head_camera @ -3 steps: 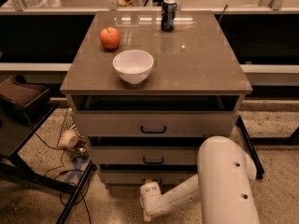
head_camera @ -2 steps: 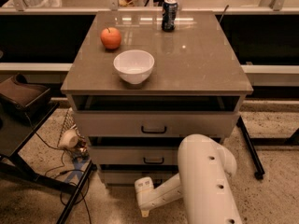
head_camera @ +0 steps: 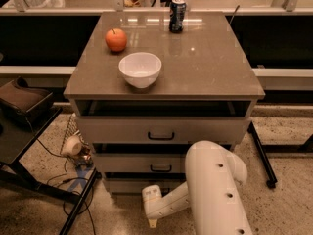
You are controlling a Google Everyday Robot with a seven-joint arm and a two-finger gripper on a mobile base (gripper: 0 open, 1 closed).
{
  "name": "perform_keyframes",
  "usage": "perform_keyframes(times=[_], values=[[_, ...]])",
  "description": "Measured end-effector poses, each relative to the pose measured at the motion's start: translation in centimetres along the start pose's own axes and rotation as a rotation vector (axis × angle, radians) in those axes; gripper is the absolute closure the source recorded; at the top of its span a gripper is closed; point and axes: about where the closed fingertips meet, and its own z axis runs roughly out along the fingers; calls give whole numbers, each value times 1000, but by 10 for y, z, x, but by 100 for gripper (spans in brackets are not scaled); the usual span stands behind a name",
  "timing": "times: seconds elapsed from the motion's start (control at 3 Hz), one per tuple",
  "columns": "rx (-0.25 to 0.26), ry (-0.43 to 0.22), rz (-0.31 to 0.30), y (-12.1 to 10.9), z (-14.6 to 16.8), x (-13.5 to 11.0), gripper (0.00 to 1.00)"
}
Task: Open bottom drawer
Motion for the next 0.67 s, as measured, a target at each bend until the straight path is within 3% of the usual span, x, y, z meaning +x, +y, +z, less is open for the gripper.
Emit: perform_keyframes(times=[0.33, 0.67], values=[[-50, 40, 7, 14, 10, 22, 0], [-50, 40, 7, 14, 10, 22, 0]])
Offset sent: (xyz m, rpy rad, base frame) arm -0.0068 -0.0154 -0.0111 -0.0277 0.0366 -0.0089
